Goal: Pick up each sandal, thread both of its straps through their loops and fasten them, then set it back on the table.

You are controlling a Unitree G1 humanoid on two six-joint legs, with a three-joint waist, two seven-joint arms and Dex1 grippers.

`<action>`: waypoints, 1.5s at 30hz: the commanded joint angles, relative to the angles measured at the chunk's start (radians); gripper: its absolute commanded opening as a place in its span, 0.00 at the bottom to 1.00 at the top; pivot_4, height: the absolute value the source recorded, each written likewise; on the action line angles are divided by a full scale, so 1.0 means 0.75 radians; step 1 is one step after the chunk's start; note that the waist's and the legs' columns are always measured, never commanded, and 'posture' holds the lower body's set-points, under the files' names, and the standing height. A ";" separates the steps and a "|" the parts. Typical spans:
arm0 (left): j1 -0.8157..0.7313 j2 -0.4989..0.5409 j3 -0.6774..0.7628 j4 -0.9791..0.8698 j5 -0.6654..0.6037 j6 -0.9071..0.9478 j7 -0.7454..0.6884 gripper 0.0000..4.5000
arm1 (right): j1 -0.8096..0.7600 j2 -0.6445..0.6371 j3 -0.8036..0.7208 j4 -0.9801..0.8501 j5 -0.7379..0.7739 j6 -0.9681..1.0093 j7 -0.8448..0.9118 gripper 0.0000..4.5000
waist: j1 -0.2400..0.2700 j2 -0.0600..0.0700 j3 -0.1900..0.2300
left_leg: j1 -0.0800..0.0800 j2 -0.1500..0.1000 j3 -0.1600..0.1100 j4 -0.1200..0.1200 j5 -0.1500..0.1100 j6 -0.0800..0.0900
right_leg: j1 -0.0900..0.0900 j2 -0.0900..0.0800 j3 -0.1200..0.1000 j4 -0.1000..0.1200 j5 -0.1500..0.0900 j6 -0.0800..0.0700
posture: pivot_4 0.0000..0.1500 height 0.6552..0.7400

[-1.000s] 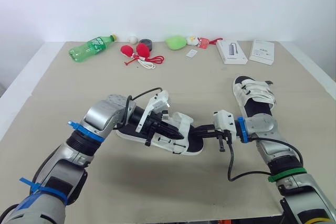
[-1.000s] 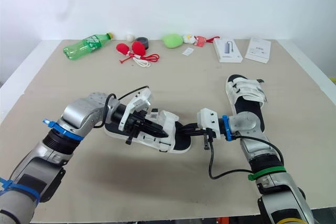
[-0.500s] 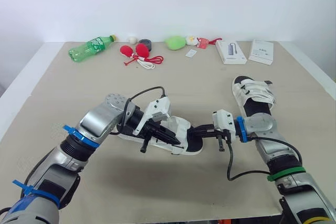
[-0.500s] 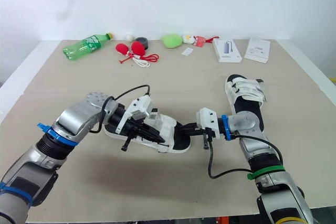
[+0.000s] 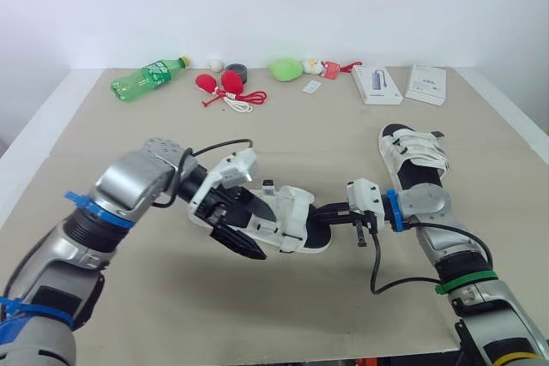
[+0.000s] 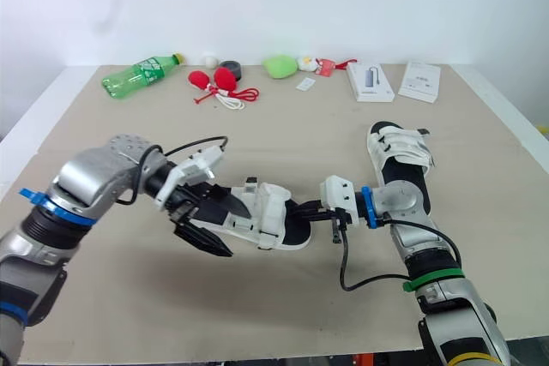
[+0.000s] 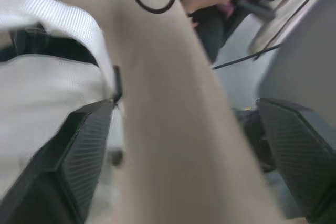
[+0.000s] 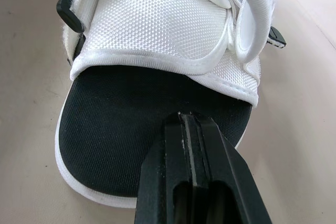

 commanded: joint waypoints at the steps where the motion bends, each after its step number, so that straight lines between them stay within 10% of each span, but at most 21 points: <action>1: 0.055 0.159 0.045 -0.152 -0.220 0.105 -0.036 0.98 | 0.017 -0.019 0.009 0.044 -0.053 0.007 0.005 0.00 | -0.001 0.000 0.000 | 0.000 0.000 0.000 -0.001 0.000 0.000 | 0.000 0.000 0.000 0.000 0.000 0.000 | 1.00 1.00; 14: 0.405 -0.209 0.044 -0.158 0.091 -0.247 0.453 0.98 | 0.026 -0.014 0.004 0.025 -0.052 0.006 0.008 0.00 | 0.013 -0.001 0.000 | 0.001 -0.001 -0.001 0.001 0.001 0.000 | 0.002 -0.011 -0.003 0.000 0.001 -0.003 | 1.00 1.00; 31: 0.451 -0.335 -0.022 -0.082 0.277 -0.366 0.547 0.98 | 0.068 -0.032 -0.005 -0.032 -0.049 0.021 -0.007 0.00 | 0.016 0.000 -0.001 | 0.001 -0.003 0.000 0.000 0.001 0.000 | 0.002 -0.015 -0.004 -0.001 0.001 -0.002 | 1.00 1.00; 42: 0.433 -0.398 0.007 -0.020 0.247 -0.239 0.603 0.02 | 0.066 -0.034 0.001 -0.033 -0.052 0.019 -0.005 0.00 | 0.017 0.000 -0.001 | 0.001 -0.003 0.000 -0.001 0.001 0.001 | 0.002 -0.014 -0.005 -0.001 0.001 -0.001 | 1.00 1.00; 45: 0.454 -0.347 -0.016 -0.054 0.248 -0.261 0.535 0.02 | 0.065 -0.039 0.000 -0.033 -0.051 0.022 -0.003 0.00 | 0.017 0.000 -0.001 | 0.001 -0.003 0.000 0.000 0.001 0.001 | 0.002 -0.014 -0.005 -0.001 0.001 -0.001 | 1.00 1.00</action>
